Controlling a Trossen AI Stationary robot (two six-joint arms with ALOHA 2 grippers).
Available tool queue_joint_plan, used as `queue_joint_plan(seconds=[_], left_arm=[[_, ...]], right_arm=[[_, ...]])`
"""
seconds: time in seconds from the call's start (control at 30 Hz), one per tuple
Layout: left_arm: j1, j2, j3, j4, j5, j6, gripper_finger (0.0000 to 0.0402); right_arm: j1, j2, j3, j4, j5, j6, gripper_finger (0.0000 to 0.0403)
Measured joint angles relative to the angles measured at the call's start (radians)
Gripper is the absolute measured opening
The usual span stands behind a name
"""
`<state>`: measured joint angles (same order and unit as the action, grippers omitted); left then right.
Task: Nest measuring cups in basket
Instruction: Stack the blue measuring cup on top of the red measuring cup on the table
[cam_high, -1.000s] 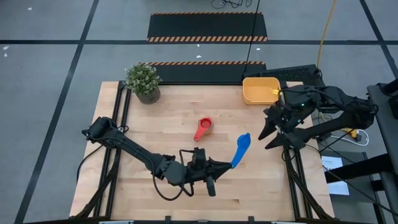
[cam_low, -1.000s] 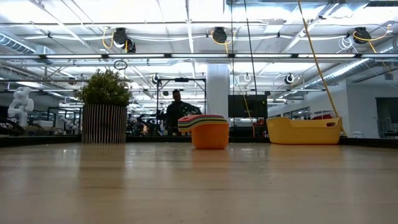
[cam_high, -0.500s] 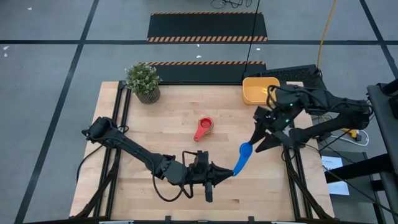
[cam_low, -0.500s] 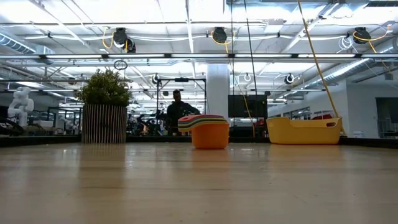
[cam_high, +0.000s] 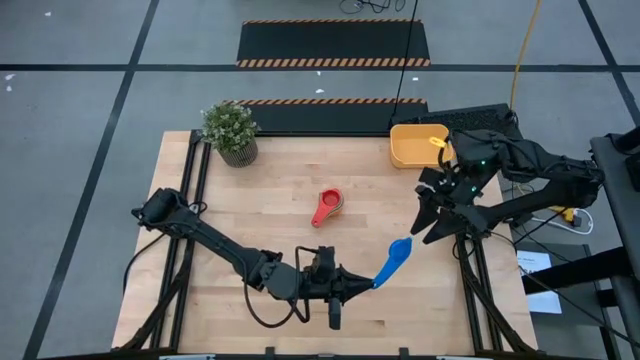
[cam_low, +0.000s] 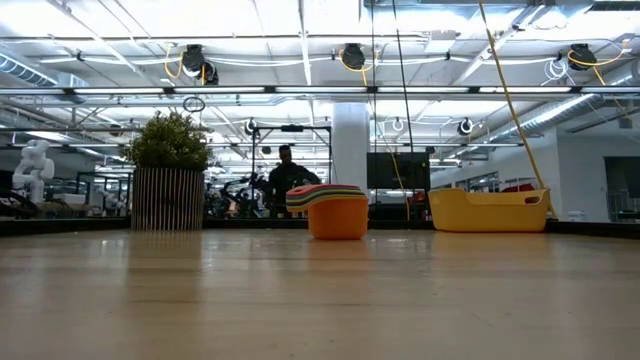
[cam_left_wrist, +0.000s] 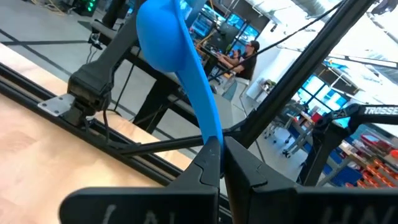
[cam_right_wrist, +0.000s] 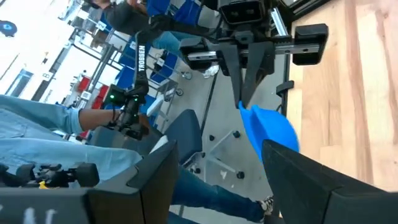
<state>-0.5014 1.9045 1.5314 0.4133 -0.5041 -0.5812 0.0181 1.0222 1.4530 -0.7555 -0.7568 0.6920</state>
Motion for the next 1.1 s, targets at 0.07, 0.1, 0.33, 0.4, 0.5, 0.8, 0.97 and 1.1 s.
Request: queue_joint_plan(seconds=[0.07, 0.1, 0.33, 0.4, 0.5, 0.8, 0.97, 1.1], left_arm=[[0.003, 0.000, 0.000, 0.000, 0.014, -0.001, 0.0004], [0.003, 0.000, 0.000, 0.000, 0.019, 0.000, 0.0004], [0.004, 0.000, 0.000, 0.001, 0.043, 0.000, 0.0004], [0.004, 0.000, 0.000, 0.002, 0.043, 0.000, 0.0004], [0.008, 0.000, 0.000, 0.002, 0.043, -0.001, 0.0004], [0.020, 0.000, 0.000, 0.003, 0.043, -0.003, 0.0004], [0.022, 0.000, 0.000, 0.006, 0.043, -0.001, 0.0004], [0.022, 0.000, 0.000, 0.006, 0.043, -0.003, 0.0004]], right_arm=[[0.000, -0.002, 0.000, -0.023, 0.019, -0.009, 0.0226], [0.000, -0.002, 0.000, -0.040, 0.034, -0.022, 0.0226], [0.000, 0.004, 0.000, -0.128, 0.075, -0.106, 0.0226], [0.002, 0.005, 0.000, -0.141, 0.071, -0.123, 0.0226], [0.003, 0.007, 0.000, -0.151, 0.050, -0.139, 0.0226], [0.003, 0.021, -0.044, -0.141, 0.048, -0.158, 0.0220], [0.003, 0.020, -0.056, -0.135, 0.046, -0.173, 0.0186], [0.003, 0.020, -0.056, -0.131, 0.045, -0.187, 0.0146]])
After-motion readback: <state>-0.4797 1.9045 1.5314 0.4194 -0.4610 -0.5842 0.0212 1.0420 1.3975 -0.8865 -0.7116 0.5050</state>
